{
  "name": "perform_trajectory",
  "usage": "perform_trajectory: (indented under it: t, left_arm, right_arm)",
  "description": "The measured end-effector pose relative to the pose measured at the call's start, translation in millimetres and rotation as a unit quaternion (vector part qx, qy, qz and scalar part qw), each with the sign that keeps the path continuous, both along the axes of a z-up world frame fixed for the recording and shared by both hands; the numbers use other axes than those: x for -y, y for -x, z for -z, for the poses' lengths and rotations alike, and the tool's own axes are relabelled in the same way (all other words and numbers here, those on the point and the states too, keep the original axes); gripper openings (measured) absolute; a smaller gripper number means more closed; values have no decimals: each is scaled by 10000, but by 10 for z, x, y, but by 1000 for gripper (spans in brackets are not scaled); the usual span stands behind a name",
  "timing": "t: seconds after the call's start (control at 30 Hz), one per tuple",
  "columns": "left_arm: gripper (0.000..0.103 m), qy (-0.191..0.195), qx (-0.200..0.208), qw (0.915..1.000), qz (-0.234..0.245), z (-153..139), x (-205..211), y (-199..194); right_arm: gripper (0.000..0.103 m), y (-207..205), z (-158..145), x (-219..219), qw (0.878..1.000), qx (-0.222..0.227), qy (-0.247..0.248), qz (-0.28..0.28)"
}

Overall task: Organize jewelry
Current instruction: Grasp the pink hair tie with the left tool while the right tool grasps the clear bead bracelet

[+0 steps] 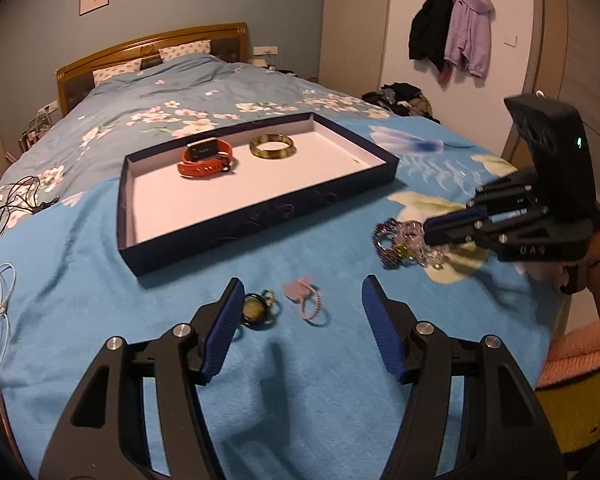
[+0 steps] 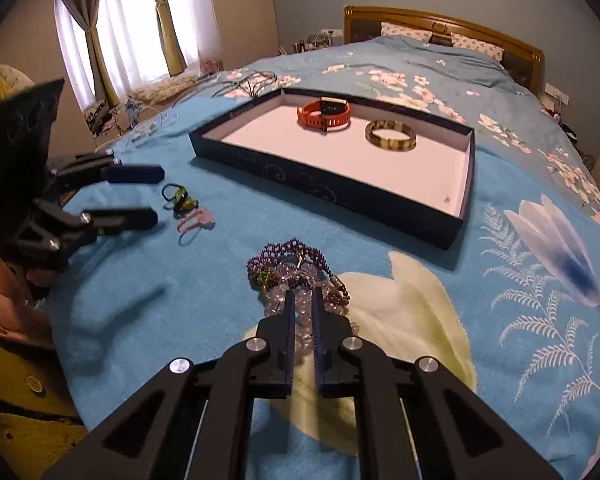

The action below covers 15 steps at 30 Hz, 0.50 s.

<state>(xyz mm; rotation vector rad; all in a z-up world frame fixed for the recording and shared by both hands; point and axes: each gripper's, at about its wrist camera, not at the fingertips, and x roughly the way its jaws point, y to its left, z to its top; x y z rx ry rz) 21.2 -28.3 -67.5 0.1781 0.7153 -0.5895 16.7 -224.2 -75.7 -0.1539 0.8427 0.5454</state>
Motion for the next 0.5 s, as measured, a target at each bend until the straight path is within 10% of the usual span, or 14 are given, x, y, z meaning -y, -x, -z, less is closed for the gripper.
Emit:
perform_trajectory:
  t: [0.27, 0.5]
  left_arm:
    - [60, 18, -112, 9997, 196, 48, 80, 16]
    - [60, 18, -250, 9995, 215, 90, 90, -26]
  right_arm:
    - [1, 57, -289, 144, 9983, 247, -517, 98]
    - [26, -26, 26, -36, 9998, -129, -41, 173]
